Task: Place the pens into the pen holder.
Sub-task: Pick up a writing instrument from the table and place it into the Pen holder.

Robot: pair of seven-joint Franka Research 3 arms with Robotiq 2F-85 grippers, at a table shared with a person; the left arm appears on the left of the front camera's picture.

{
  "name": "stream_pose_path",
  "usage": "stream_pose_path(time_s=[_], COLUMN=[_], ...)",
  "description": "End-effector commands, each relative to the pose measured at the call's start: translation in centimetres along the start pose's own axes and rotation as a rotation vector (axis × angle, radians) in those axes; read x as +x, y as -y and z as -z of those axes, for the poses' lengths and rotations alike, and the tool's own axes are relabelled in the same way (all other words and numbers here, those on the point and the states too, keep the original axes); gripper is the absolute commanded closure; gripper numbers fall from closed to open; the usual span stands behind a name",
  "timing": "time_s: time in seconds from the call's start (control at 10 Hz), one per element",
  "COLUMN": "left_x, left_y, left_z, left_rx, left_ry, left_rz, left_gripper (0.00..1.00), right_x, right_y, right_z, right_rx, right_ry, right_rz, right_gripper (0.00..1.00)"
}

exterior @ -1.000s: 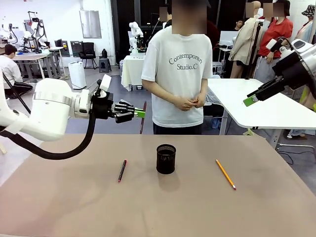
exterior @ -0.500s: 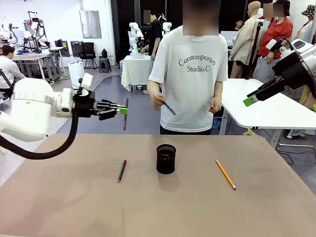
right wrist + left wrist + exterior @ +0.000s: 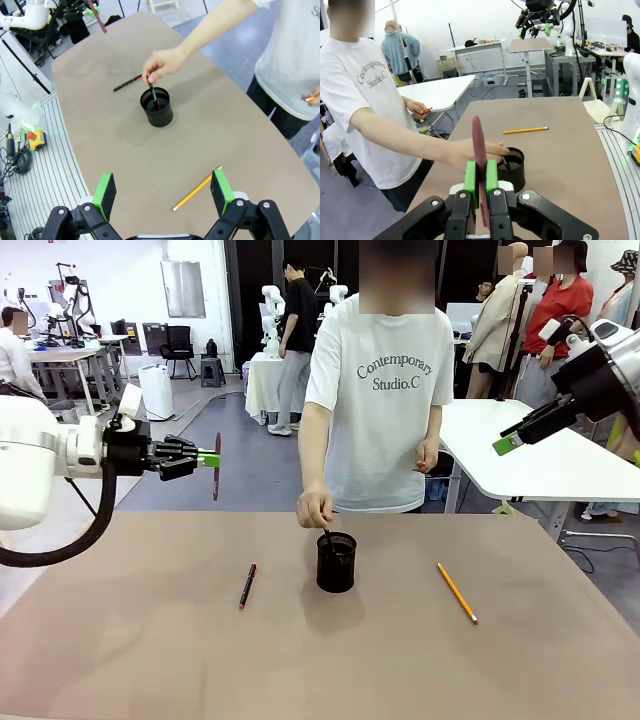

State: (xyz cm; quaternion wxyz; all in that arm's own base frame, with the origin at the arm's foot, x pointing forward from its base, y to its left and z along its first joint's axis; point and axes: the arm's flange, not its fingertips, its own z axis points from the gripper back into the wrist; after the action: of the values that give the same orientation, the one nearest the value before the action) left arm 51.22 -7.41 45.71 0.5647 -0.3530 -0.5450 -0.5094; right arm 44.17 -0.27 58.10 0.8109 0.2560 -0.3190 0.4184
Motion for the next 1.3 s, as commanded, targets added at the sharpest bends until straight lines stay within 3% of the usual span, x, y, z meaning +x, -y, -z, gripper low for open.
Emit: stream_pose_path(time_s=[0.0,1.2], left_x=[-0.81,0.0], left_y=[0.2,0.0], left_z=[0.36,0.0], left_rx=[-0.019,0.0], left_ry=[-0.028,0.0], left_rz=[0.015,0.0], left_gripper=[1.0,1.0], right_x=[0.15,0.15], right_y=[-0.02,-0.02], right_z=[-0.01,-0.01], right_rx=[0.003,0.003], right_ry=[0.01,0.01], right_rz=[-0.004,-0.004], right_gripper=[0.0,0.0])
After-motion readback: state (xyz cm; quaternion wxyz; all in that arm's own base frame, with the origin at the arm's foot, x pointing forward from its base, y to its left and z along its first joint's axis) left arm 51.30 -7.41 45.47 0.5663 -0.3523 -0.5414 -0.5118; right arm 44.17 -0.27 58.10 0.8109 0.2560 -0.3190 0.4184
